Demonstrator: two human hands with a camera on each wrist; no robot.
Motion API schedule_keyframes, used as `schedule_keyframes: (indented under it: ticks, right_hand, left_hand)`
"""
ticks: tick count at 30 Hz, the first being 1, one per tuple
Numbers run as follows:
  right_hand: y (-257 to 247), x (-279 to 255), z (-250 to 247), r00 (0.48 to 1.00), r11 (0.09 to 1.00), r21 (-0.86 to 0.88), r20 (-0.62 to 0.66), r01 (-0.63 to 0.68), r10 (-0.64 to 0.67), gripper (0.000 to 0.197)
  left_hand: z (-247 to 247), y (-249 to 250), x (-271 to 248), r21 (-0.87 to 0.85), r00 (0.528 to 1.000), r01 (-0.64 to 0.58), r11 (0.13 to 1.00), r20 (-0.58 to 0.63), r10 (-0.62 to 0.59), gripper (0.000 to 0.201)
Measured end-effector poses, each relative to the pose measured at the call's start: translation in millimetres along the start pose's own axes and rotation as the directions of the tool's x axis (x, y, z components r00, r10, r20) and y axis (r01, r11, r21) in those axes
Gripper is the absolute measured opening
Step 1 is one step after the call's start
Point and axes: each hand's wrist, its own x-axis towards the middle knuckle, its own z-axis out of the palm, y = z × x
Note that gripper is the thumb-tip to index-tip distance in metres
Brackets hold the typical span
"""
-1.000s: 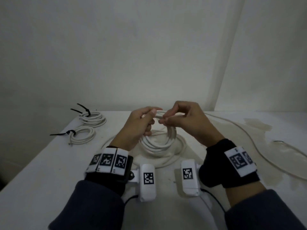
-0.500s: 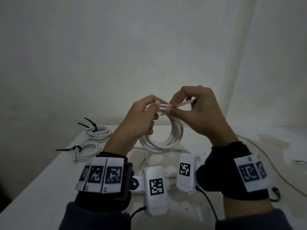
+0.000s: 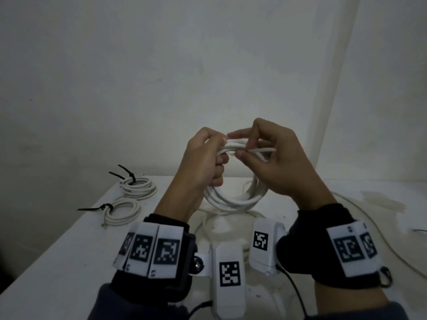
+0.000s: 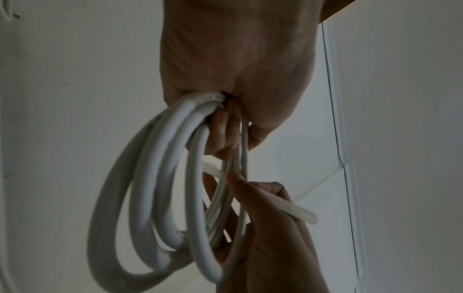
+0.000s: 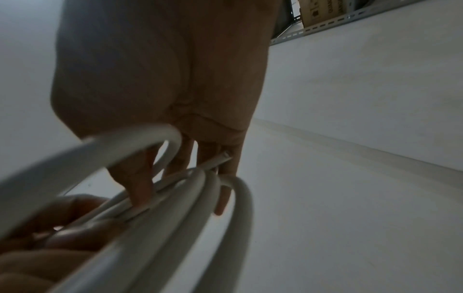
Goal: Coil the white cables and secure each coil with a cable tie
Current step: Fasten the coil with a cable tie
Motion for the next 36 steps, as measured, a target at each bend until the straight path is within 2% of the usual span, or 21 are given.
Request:
schedule_keyframes:
  ticks: [3, 6, 7, 9, 11, 14, 17, 21, 23, 26, 30, 36]
  right_hand:
    - [2, 0, 4, 0.999, 0.999, -0.016, -0.033, 0.036, -0.036, 0.034]
    - [6, 0, 2, 0.996, 0.997, -0.029, -0.06, 0.07, -0.072, 0.041]
    - [7, -1, 1, 0.995, 0.997, -0.032, -0.058, 0.076, -0.078, 0.043]
    - [7, -1, -1, 0.995, 0.996, -0.035, -0.044, 0.086, -0.087, 0.044]
    - [7, -2, -1, 0.994, 0.993, -0.049, -0.016, 0.106, -0.107, 0.042]
    - [4, -1, 2, 0.993, 0.992, -0.051, 0.036, 0.115, -0.114, 0.037]
    - [0, 1, 4, 0.993, 0.994, -0.035, 0.052, 0.107, -0.105, 0.038]
    - [1, 1, 6, 0.994, 0.991, -0.087, 0.038, 0.101, -0.098, 0.047]
    - [2, 0, 8, 0.994, 0.989, -0.102, 0.024, 0.107, -0.105, 0.044]
    - [1, -1, 8, 0.988, 0.979, -0.132, 0.008, 0.157, -0.157, 0.034]
    - [-5, 2, 7, 0.972, 0.954, -0.192, 0.007, 0.23, -0.233, 0.034]
    - [-9, 3, 12, 0.962, 0.946, -0.181, -0.002, 0.268, -0.273, 0.04]
  left_hand:
    - [1, 0, 0, -0.058, 1.0, -0.006, 0.998, 0.016, 0.006, 0.019]
    - [1, -2, -2, -0.092, 0.995, -0.018, 0.996, 0.097, 0.027, 0.02]
    - [-1, -2, -3, -0.037, 0.992, -0.034, 0.999, 0.123, 0.039, 0.019]
    - [-8, 0, -4, 0.178, 0.986, -0.095, 0.979, 0.151, 0.068, 0.017]
    - [-16, 4, -4, 0.39, 0.98, -0.162, 0.906, 0.172, 0.101, 0.015]
    - [-20, 14, -10, 0.536, 0.977, -0.179, 0.825, 0.194, 0.086, 0.01]
    - [-11, 15, -13, 0.634, 0.983, -0.171, 0.754, 0.162, 0.086, 0.011]
    - [4, 8, -10, 0.588, 0.995, -0.091, 0.803, 0.028, 0.093, 0.022]
    - [7, 4, -8, 0.59, 0.993, -0.075, 0.804, -0.025, 0.111, 0.031]
    - [9, -1, -5, 0.543, 0.987, -0.06, 0.838, -0.094, 0.132, 0.034]
    - [7, -3, 0, 0.324, 0.985, 0.055, 0.944, -0.172, 0.002, 0.048]
    - [-2, -2, -2, 0.187, 0.983, 0.142, 0.972, -0.139, -0.117, 0.054]
